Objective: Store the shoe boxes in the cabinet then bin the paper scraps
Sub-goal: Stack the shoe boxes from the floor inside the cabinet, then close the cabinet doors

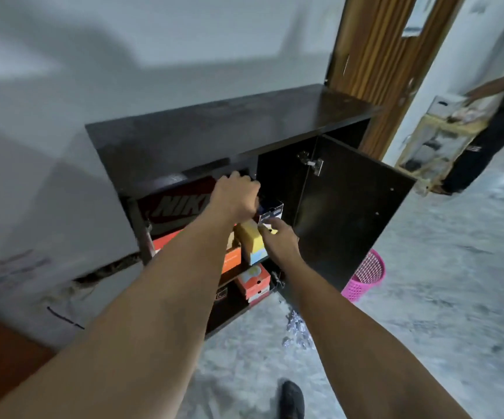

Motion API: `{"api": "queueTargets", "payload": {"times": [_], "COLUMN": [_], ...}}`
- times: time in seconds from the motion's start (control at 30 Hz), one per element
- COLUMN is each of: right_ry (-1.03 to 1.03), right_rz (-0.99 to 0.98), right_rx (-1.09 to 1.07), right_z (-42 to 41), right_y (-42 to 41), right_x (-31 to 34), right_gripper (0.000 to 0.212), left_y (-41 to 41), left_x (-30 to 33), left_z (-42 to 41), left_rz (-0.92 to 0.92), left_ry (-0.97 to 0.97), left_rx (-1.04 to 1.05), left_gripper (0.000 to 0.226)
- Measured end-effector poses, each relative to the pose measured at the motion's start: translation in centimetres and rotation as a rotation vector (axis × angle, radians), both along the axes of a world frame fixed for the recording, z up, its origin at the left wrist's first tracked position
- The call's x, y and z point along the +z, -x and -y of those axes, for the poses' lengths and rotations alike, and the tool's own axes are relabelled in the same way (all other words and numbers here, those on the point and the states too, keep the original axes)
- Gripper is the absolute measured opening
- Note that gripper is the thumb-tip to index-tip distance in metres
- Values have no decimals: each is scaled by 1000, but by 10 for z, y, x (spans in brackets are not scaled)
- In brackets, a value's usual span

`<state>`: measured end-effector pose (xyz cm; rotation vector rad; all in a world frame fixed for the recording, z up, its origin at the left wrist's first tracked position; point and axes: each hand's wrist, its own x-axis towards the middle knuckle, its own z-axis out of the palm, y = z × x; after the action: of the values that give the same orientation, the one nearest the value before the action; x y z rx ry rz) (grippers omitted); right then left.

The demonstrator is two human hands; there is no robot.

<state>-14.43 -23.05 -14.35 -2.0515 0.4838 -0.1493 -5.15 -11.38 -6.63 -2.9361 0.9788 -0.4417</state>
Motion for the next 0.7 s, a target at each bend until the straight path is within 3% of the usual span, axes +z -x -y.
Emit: {"api": "queueTargets", "payload": {"times": [0.07,0.17,0.33,0.43,0.7], "right_ry": [29,106,73,134,231], "right_rz": [31,40,-120,-231,-465], "right_rx": [103,294,608,701,756], "right_z": [-31,-77,-154,-180,-129], "right_y": [11,31,82,99,99], "right_x": [27,60,87,89,106], "right_gripper": [39,44,76,86,50], "left_y": [6,-1,-29,-35,-36], "left_x": [25,48,32,26,31], "left_z": [-25,-66,-132,-145,-146], "left_rz": [111,133,-249,-307,-377], "left_ry": [3,51,14,3,59], "left_rx": [-19,8,309,316,299], "left_gripper": [28,39,69,74,74]}}
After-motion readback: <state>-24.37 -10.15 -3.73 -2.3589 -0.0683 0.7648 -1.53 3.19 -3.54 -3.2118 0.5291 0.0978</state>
